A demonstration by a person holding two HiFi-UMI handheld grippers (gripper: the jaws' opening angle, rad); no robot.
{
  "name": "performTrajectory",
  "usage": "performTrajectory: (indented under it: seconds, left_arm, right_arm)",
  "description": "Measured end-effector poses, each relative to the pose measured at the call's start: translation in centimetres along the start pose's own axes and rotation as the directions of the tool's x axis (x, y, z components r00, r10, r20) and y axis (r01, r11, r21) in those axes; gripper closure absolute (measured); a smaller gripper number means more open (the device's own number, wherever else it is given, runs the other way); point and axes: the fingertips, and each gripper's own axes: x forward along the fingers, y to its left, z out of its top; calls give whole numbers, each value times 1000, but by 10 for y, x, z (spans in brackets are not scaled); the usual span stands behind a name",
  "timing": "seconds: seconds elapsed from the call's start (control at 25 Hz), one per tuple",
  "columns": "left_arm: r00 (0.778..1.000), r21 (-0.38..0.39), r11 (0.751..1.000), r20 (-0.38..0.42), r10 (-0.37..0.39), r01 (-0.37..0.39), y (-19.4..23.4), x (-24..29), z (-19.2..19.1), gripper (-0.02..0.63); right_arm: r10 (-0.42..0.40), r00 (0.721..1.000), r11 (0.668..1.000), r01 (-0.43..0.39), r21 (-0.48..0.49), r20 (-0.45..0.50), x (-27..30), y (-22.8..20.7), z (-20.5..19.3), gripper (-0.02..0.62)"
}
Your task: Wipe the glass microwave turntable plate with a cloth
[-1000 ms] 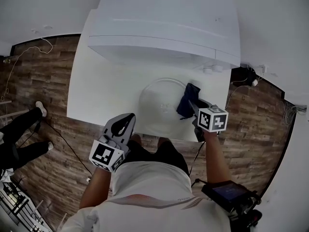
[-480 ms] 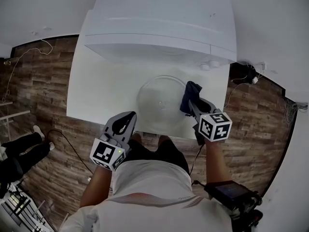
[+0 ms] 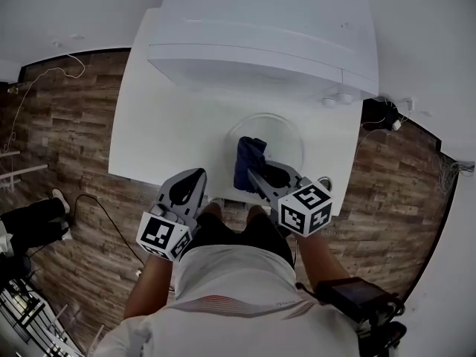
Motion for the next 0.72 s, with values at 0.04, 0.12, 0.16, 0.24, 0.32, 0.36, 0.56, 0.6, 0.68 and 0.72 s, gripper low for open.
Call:
performTrajectory:
  seconds: [0.04, 0.12, 0.16, 0.24, 0.32, 0.36, 0.56, 0.6, 0.68, 0.72]
  left_arm:
    - [1000, -2, 1000, -2, 0, 0, 2, -2, -2, 595]
    - [1000, -7, 1000, -6, -3, 3, 7, -7, -7, 595]
    - [1000, -11, 1000, -9, -3, 3, 10, -10, -9, 595]
    - [1000, -18, 1000, -16, -4, 4, 16, -15, -14, 595]
    - [1000, -23, 1000, -21, -7, 6, 19, -17, -16, 595]
    - [1000, -24, 1000, -21, -8, 8, 21, -17, -17, 595]
    - [1000, -17, 1000, -27, -16, 16, 26, -14, -19, 595]
    - [999, -18, 1000, -29, -21, 21, 25, -12, -19, 595]
    - [999, -18, 999, -36, -35, 34, 22, -9, -20, 595]
    - [998, -17, 999, -40, -41, 40, 20, -7, -21, 595]
  right_arm:
    - [17, 999, 1000, -17, 4, -27, 12, 5, -8, 534]
    - [47, 996, 998, -44, 39, -72, 34, 11, -24, 534]
    - [56, 994, 997, -50, 63, -91, 44, 12, -31, 534]
    - [52, 990, 994, -39, 99, -132, 61, 11, -48, 534]
    - [31, 985, 992, -10, 123, -170, 70, 5, -63, 534]
    - [18, 983, 991, 7, 134, -183, 72, 0, -69, 534]
    - [-48, 980, 980, 84, 180, -194, 63, -23, -83, 534]
    - [-58, 980, 977, 95, 190, -190, 59, -27, -84, 534]
    - [-77, 981, 971, 114, 209, -179, 51, -34, -86, 534]
    - [-85, 981, 968, 123, 218, -175, 46, -38, -87, 534]
